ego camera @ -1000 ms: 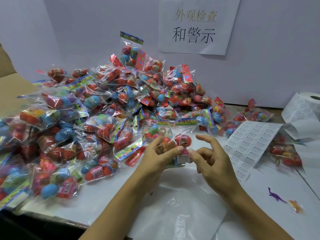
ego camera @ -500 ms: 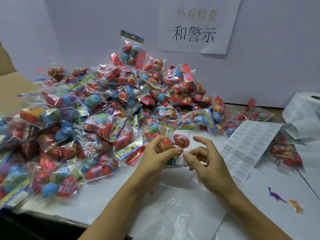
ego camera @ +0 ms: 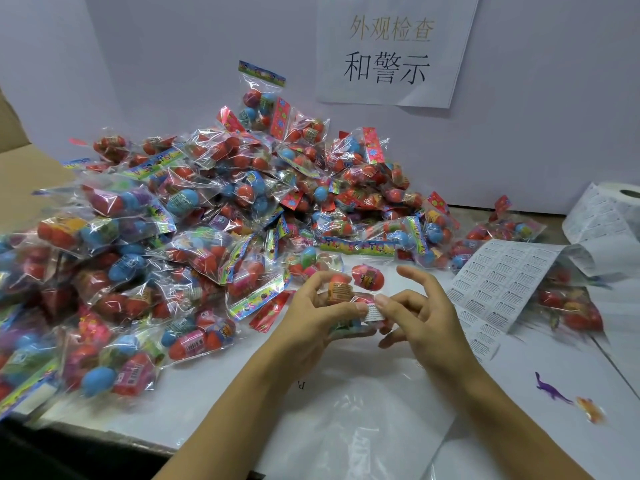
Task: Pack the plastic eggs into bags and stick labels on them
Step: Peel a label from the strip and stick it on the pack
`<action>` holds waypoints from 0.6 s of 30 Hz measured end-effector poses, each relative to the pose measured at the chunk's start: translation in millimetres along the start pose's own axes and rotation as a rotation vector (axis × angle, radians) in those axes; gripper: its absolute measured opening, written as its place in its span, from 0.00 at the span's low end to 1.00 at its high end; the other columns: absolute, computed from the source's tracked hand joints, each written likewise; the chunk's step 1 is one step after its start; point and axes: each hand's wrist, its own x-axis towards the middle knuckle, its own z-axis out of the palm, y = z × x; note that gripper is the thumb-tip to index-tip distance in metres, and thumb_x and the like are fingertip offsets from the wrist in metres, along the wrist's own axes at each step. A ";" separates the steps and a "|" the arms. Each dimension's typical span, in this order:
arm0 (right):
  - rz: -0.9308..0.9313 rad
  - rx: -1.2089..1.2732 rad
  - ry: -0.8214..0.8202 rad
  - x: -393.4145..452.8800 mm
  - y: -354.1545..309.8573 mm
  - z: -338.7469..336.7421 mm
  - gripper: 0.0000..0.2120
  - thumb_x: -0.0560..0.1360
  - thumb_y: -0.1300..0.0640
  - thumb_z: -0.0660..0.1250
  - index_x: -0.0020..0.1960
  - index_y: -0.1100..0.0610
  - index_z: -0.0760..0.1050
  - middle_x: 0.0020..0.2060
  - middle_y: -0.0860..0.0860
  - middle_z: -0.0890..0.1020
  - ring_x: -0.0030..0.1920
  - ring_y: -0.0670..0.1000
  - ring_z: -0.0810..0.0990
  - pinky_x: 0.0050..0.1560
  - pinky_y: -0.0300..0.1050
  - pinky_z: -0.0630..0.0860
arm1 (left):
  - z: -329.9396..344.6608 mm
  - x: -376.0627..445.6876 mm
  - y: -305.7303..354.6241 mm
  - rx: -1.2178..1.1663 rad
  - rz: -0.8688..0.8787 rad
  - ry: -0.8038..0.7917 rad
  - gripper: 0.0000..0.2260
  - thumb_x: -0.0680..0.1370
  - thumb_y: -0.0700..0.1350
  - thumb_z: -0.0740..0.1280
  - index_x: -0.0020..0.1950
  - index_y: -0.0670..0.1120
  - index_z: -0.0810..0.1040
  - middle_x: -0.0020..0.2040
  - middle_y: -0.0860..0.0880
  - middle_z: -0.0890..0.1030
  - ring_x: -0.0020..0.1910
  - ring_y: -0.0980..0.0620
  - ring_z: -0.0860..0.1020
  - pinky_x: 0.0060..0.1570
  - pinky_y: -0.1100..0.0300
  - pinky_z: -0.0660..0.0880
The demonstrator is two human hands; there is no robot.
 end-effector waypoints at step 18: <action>0.014 0.003 -0.023 -1.9 -7.8 -2.5 0.26 0.71 0.52 0.74 0.66 0.44 0.68 0.41 0.55 0.87 0.39 0.54 0.86 0.33 0.45 0.81 | -4.3 0.8 1.5 -0.074 -0.001 -0.037 0.30 0.69 0.32 0.75 0.68 0.40 0.69 0.53 0.36 0.85 0.50 0.35 0.85 0.44 0.49 0.83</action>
